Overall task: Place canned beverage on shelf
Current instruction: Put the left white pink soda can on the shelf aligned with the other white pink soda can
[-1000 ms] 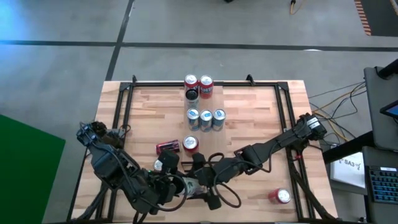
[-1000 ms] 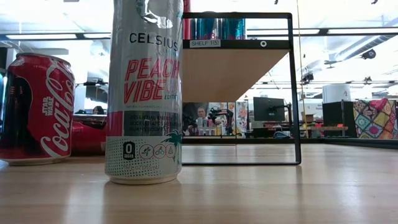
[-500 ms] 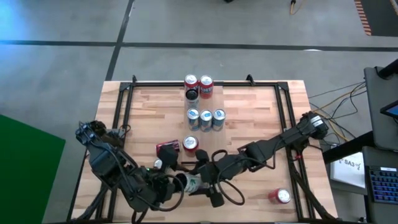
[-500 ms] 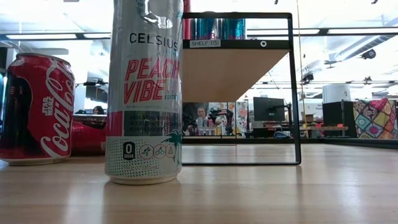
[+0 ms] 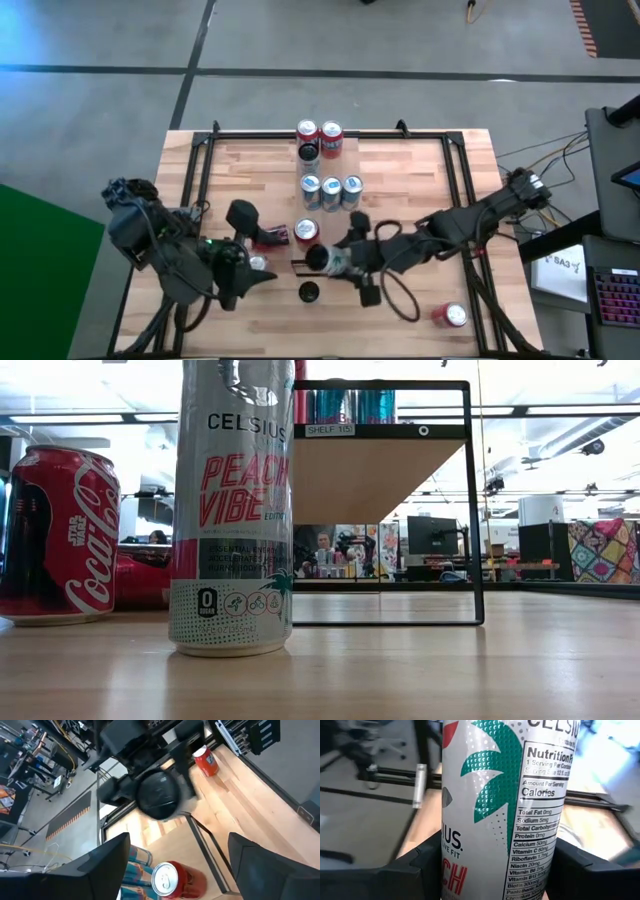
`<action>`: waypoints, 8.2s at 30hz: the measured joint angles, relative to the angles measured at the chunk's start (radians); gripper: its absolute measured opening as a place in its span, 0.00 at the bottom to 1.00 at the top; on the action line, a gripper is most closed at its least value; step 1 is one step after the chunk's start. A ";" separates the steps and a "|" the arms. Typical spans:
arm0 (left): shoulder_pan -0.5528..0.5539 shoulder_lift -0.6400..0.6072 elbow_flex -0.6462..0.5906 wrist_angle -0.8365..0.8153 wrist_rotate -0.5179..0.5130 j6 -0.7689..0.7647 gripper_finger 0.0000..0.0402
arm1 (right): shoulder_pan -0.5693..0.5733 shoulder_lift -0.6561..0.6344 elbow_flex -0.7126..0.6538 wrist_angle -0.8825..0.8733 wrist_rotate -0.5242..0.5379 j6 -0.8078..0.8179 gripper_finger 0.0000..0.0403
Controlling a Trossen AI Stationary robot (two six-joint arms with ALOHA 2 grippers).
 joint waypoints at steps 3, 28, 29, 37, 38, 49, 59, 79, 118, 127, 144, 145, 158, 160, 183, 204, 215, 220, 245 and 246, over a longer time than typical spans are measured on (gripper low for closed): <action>0.002 0.000 -0.009 -0.001 0.002 0.024 0.72 | -0.004 -0.052 -0.061 0.007 0.033 0.006 0.58; 0.294 -0.642 -1.123 0.983 0.145 0.252 0.67 | -0.272 -0.584 -0.647 0.564 0.136 -0.190 0.58; 0.314 -0.664 -1.162 1.004 0.165 0.255 0.67 | -0.297 -0.594 -0.671 0.596 0.131 -0.207 0.58; 0.436 -0.786 -1.405 1.259 0.242 0.250 0.67 | -0.560 -0.626 -0.843 0.827 -0.117 -0.197 0.58; 0.444 -0.794 -1.424 1.277 0.242 0.249 0.67 | -0.593 -0.626 -0.856 0.836 -0.137 -0.196 0.58; 0.456 -0.838 -1.489 1.372 0.241 0.227 0.67 | -0.917 -0.595 -0.939 0.927 -0.568 -0.086 0.58; 0.469 -0.831 -1.489 1.476 0.241 0.224 0.67 | -0.977 -0.496 -1.098 1.295 -0.688 -0.078 0.58; 0.559 -0.792 -1.489 1.485 0.240 0.216 0.67 | -0.984 -0.262 -1.084 1.482 -0.711 -0.105 0.58; 0.582 -0.792 -1.489 1.477 0.232 0.243 0.67 | -0.953 -0.164 -1.085 1.514 -0.706 -0.155 0.61; 0.582 -0.792 -1.489 1.476 0.232 0.243 0.67 | -0.948 -0.164 -1.085 1.493 -0.709 -0.146 0.61; 0.582 -0.792 -1.489 1.475 0.232 0.243 0.67 | -0.945 -0.164 -1.086 1.485 -0.709 -0.149 0.61; 0.582 -0.792 -1.489 1.475 0.232 0.243 0.67 | -0.945 -0.164 -1.086 1.485 -0.709 -0.150 0.61; 0.582 -0.774 -1.489 1.479 0.232 0.251 0.67 | -0.936 -0.164 -1.075 1.497 -0.701 -0.156 0.61; 0.582 -0.765 -1.489 1.487 0.232 0.251 0.67 | -0.931 -0.164 -1.074 1.495 -0.698 -0.155 0.61; 0.582 -0.762 -1.489 1.503 0.232 0.266 0.67 | -0.919 -0.160 -1.073 1.458 -0.648 -0.154 0.61; 0.582 -0.762 -1.489 1.503 0.232 0.274 0.67 | -0.920 -0.112 -1.071 1.479 -0.648 -0.134 0.68; 0.582 -0.762 -1.489 1.504 0.232 0.273 0.67 | -0.920 -0.112 -1.071 1.471 -0.649 -0.103 0.77; 0.582 -0.762 -1.489 1.504 0.232 0.273 0.67 | -0.920 -0.124 -1.071 1.465 -0.648 -0.109 0.82; 0.582 -0.762 -1.489 1.505 0.233 0.269 0.67 | -0.920 -0.227 -1.016 1.424 -0.649 -0.094 0.83; 0.582 -0.762 -1.489 1.505 0.233 0.268 0.67 | -0.920 -0.227 -1.009 1.414 -0.649 -0.094 0.83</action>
